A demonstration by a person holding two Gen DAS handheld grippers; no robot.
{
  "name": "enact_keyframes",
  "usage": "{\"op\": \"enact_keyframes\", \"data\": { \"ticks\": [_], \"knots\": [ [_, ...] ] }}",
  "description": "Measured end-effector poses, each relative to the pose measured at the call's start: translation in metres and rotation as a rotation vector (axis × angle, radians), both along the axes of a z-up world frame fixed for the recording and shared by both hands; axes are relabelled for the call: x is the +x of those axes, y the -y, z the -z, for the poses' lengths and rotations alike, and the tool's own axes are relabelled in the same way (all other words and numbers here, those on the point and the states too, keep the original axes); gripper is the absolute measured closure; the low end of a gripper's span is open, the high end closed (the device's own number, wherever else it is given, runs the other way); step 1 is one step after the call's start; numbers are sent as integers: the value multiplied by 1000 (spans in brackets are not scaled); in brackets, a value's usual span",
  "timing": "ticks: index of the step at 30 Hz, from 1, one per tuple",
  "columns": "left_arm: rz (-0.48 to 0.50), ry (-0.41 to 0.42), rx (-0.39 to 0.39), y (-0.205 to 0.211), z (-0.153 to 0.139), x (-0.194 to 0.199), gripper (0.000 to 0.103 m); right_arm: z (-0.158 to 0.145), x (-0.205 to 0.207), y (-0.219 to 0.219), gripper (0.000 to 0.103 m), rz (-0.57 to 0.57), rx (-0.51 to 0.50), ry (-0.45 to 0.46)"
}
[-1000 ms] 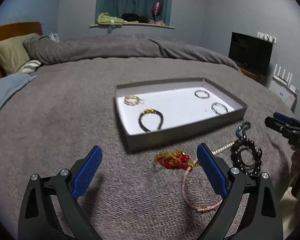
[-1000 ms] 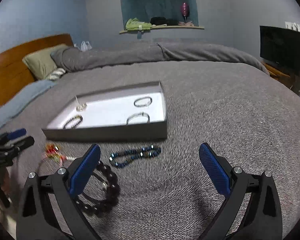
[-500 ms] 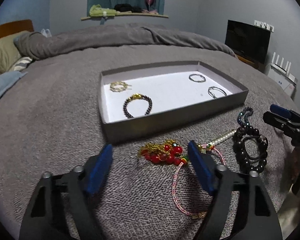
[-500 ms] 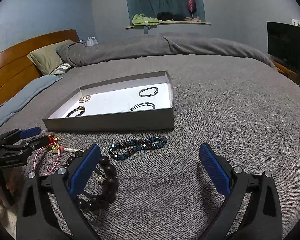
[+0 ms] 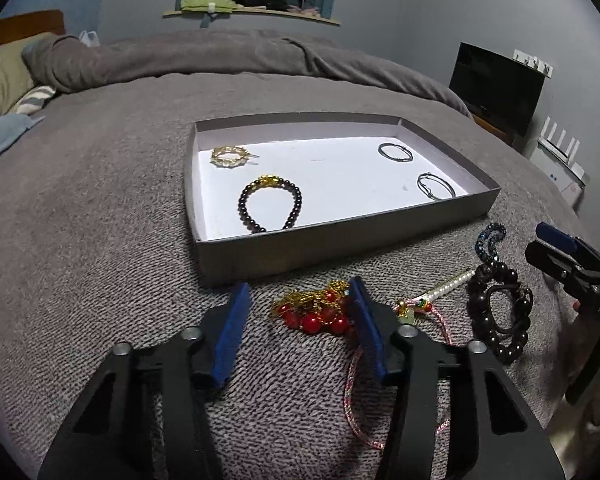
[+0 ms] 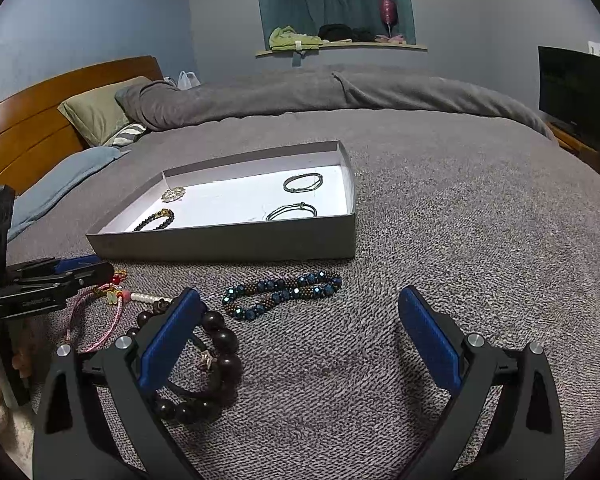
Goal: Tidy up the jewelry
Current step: 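Move both tools back over the remaining jewelry pile, then grasp the red charm gold chain with the left tool while the right tool grasps the blue bead strand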
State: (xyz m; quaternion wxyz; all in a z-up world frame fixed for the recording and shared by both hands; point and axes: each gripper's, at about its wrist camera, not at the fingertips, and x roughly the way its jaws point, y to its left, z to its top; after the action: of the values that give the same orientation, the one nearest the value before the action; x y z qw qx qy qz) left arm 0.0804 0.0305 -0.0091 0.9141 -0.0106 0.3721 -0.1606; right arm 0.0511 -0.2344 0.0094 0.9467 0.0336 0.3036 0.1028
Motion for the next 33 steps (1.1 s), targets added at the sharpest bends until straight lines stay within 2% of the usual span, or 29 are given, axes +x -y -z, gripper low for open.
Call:
{"op": "enact_keyframes", "data": {
  "ticks": [2, 7, 8, 11, 17, 23, 25, 27, 30, 31, 32, 33],
  "knots": [
    [9, -2, -5, 1, 0, 0, 68, 0, 0, 0, 5, -1, -2, 1],
    [16, 11, 8, 2, -1, -4, 78, 1, 0, 0, 5, -5, 1, 0],
    [20, 16, 8, 2, -2, -4, 89, 1, 0, 0, 5, -6, 1, -1],
    [27, 40, 22, 3, -5, -9, 93, 1, 0, 1, 5, -8, 4, -2],
    [40, 110, 51, 7, -14, -19, 94, -1, -2, 3, 5, -14, 12, 1],
    [27, 195, 29, 1, -29, -31, 94, -6, -4, 12, 5, 38, -13, 16],
    [19, 213, 18, -2, -33, -32, 94, -7, -2, 18, 11, 65, 2, 11],
    [10, 226, 6, -4, -36, -33, 94, -6, 3, 22, 33, 78, 11, -13],
    [11, 228, 10, -4, -36, -33, 94, -1, 14, 24, 47, 66, 68, -76],
    [13, 228, 12, -4, -36, -33, 94, 0, 18, 22, 50, 60, 74, -93],
    [15, 228, 13, -3, -36, -33, 94, 2, 22, 18, 58, 50, 69, -105],
    [17, 227, 13, -4, -35, -33, 94, 2, 25, 15, 60, 44, 63, -112]
  ]
}}
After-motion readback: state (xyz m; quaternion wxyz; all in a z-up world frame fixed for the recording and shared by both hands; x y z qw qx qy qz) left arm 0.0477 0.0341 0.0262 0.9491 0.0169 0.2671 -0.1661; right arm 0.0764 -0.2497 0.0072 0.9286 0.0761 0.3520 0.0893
